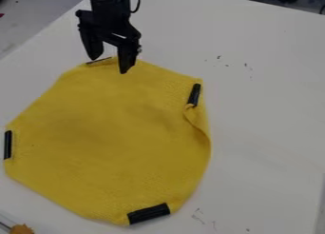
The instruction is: Fold the cloth from bottom left to top right
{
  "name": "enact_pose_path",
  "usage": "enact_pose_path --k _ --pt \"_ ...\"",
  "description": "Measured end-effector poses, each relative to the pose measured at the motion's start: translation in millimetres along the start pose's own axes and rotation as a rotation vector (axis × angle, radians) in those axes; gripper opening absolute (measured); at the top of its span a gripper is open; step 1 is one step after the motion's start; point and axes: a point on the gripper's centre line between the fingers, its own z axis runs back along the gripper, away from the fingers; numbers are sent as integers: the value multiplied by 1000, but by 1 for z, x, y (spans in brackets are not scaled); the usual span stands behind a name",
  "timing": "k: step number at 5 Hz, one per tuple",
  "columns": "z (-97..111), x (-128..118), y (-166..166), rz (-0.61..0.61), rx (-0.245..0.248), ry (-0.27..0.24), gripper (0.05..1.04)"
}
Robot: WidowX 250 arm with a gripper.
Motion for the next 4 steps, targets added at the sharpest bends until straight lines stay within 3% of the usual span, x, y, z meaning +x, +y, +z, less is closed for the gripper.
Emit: enact_pose_path --k 1,2,4 --pt "7 -30 24 139 30 -10 1000" --pt "-5 -69 54 285 60 32 1000" --pt "-32 -118 97 493 123 75 1000"
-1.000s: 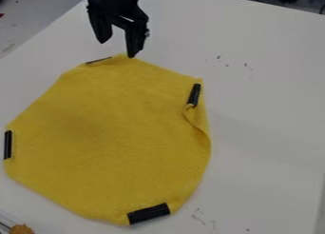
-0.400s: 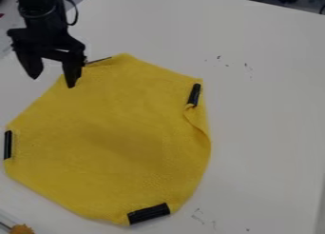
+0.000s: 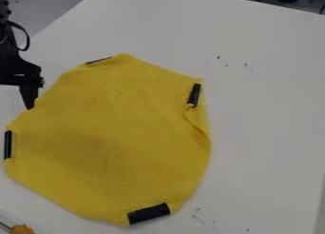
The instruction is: Fold the cloth from bottom left to top right
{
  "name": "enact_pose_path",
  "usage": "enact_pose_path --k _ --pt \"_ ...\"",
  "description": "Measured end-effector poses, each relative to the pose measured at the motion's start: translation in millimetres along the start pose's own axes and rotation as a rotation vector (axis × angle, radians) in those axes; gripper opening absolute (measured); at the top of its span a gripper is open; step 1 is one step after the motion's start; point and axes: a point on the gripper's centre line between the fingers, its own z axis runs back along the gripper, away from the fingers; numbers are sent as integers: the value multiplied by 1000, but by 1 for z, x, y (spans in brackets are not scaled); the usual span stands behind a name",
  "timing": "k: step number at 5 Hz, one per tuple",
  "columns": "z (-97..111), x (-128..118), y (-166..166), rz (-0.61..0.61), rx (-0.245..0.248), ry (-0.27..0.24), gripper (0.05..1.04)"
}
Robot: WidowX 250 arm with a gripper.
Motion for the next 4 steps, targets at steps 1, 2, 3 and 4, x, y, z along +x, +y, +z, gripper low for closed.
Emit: enact_pose_path --k 1,2,3,4 --pt "-18 -9 17 54 -11 43 1000" --pt "-27 -16 25 52 -27 90 1000" --pt "-27 -19 25 29 -56 100 1000" --pt "-26 -24 19 5 -95 133 1000"
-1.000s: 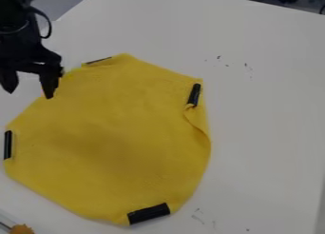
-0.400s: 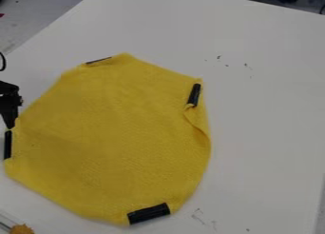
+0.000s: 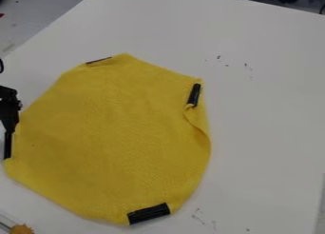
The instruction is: Fold the cloth from bottom left to top right
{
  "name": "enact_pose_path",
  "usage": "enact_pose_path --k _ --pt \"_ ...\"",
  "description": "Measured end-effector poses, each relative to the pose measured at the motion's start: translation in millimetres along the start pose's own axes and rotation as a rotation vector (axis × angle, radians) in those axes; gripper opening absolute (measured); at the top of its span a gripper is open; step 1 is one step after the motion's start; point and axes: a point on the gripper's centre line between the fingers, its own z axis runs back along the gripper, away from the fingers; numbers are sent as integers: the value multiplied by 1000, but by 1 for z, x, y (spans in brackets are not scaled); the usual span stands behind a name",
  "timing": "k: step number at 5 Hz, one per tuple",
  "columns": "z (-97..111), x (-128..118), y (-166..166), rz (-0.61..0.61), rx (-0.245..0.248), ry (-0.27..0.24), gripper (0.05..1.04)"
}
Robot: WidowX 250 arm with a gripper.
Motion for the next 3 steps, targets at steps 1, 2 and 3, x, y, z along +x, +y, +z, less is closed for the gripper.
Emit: enact_pose_path --k 1,2,3 --pt "0 -6 -4 -31 -28 37 1000" --pt "-4 -7 -2 -9 -29 15 1000" --pt "-14 -8 -1 -2 -26 36 952"
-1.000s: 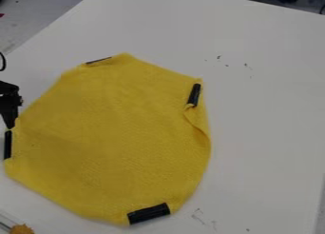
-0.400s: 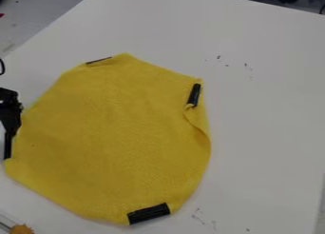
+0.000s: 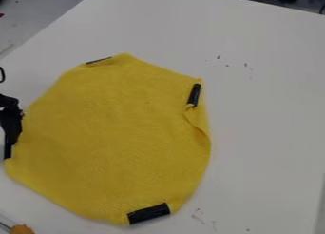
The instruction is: Fold the cloth from bottom left to top right
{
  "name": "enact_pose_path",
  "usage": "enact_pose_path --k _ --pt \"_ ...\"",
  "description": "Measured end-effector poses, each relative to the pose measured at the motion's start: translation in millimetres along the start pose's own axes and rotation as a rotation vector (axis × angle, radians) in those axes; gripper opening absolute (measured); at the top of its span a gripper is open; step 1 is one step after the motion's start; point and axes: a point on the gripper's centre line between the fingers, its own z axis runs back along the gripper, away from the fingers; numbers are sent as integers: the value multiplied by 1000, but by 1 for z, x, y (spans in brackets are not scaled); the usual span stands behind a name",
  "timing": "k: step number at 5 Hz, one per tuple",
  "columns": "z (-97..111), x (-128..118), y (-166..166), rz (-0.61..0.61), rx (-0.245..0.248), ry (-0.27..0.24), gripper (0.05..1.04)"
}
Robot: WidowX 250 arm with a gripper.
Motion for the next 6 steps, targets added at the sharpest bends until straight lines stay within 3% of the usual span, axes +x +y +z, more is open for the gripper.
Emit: enact_pose_path --k 2,3,4,5,6 --pt "-5 7 -2 0 6 -16 374" --pt "-5 7 -5 0 10 -19 167" --pt "3 4 -4 2 39 -11 72" --pt "35 4 -3 8 135 -47 58" --pt "63 11 -23 -54 227 -87 58"
